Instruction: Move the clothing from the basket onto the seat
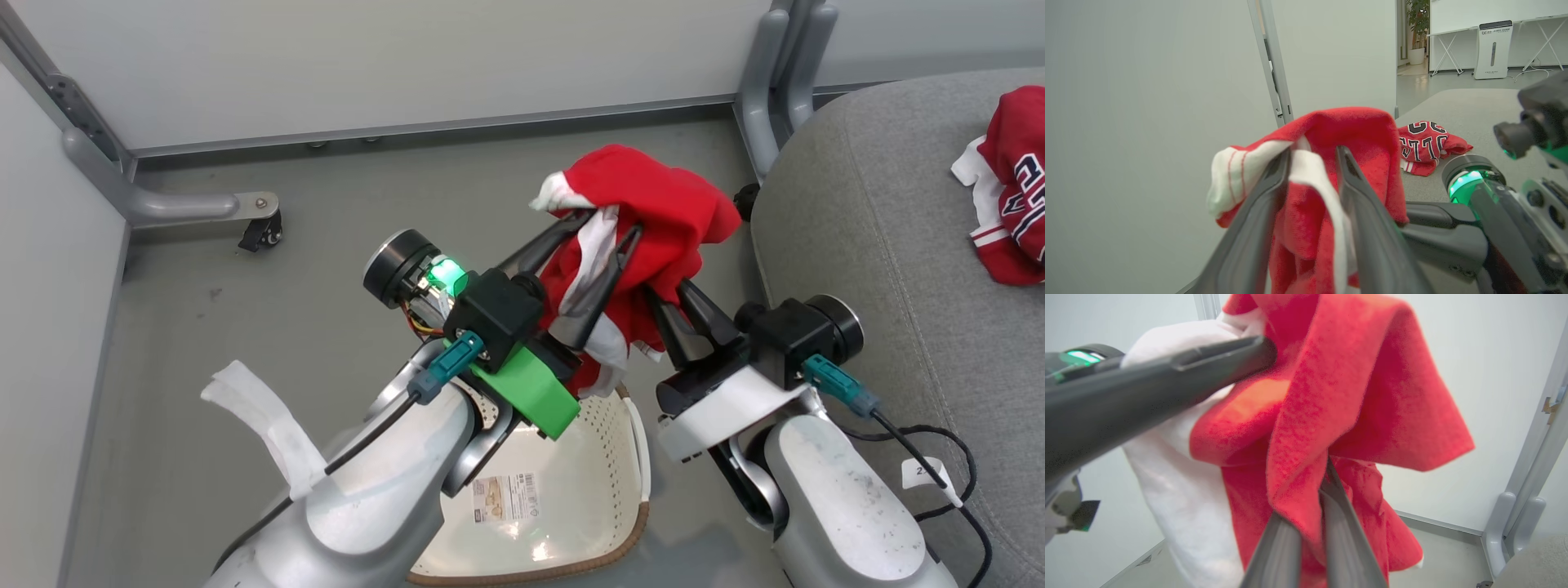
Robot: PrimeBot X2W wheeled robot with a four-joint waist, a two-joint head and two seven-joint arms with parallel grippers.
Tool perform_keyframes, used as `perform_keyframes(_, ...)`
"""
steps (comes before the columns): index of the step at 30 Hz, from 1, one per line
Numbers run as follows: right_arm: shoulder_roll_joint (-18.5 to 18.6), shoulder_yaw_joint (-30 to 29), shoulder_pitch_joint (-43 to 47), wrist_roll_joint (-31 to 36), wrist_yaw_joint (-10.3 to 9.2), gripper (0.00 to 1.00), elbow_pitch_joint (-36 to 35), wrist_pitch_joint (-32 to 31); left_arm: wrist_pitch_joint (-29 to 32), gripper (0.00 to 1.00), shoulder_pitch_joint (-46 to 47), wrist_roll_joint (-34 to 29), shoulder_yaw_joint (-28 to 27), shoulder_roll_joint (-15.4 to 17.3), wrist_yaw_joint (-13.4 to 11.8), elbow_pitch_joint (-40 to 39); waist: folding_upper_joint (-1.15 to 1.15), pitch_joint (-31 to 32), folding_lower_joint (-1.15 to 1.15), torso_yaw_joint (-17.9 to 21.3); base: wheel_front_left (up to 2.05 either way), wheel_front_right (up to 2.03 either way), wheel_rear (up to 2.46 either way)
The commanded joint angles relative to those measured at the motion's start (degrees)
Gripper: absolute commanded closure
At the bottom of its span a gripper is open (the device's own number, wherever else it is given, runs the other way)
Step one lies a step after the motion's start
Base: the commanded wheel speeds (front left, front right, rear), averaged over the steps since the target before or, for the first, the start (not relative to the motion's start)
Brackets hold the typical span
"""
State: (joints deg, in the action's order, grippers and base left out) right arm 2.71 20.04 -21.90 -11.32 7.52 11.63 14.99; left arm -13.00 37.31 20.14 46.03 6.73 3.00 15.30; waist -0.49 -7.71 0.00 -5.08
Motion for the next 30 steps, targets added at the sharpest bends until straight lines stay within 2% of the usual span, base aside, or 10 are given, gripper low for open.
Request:
perform_keyframes(1,0.2,-0.6,0.6,-0.3,-0.06,1.0,-0.1,0.2,-0.2,0.0,-0.6,-0.2,0.0,0.3,-0.5,0.2,0.49,0.0,0.0,0.1,0.0,0.0,0.0)
perform_keyframes(9,0.2,-4.5,1.1,0.4,-0.06,1.0,-0.4,0.2,-0.4,0.0,-1.1,0.0,0.6,0.3,-0.7,-0.2,0.49,-0.3,0.0,1.1,0.0,0.0,0.0)
perform_keyframes(15,0.2,-7.2,1.6,0.8,-0.06,1.0,-1.2,0.2,-0.4,0.0,-1.2,0.2,0.9,0.7,-0.7,-0.4,0.49,-0.6,0.0,3.1,0.0,0.0,0.0)
perform_keyframes(30,0.2,-14.9,5.1,1.8,-0.06,1.0,-4.5,0.2,0.9,0.0,0.3,-0.3,2.1,2.5,-0.6,-1.8,0.49,-3.2,0.0,14.4,0.0,0.0,0.0)
